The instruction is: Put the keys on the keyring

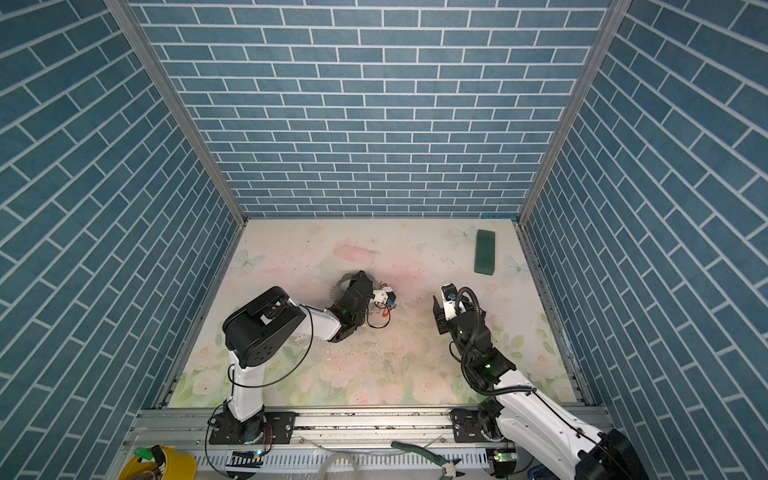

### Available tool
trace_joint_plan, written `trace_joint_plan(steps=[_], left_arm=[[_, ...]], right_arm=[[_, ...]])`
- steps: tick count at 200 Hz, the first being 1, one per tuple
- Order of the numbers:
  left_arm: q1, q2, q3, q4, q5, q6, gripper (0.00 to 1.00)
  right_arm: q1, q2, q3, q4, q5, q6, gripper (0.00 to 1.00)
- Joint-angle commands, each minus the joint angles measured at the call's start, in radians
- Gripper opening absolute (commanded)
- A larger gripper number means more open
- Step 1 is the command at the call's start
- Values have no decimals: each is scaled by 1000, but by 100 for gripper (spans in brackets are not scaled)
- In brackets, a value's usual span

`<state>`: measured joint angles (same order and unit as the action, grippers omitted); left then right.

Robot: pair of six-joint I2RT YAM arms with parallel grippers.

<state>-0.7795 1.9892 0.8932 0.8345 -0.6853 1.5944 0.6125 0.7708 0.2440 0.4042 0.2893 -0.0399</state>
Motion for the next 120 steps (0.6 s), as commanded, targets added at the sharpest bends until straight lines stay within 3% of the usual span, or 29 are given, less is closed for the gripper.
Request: trace_joint_plan(steps=[1,17,38,60,93,120], left_arm=[[28,-81,52,-20,-32,-7,15],[43,-96,76,-58,-50,-55,15],[51,-128,133,-296,-15,-228,17],[48,-125,187,-412,28,-340,17],[-1,-99,257,-477,55,-357,17],[-52,-107,317,-584,118,-440,17]], right_arm=[[-9,-16,-31,18,41,51,56],[-13,-9,-31,23,31,53,56],[-17,6,-34,36,14,57,56],[-19,10,-35,38,7,61,56],[-21,6,-43,48,16,63,56],[-25,1,-50,63,41,73,56]])
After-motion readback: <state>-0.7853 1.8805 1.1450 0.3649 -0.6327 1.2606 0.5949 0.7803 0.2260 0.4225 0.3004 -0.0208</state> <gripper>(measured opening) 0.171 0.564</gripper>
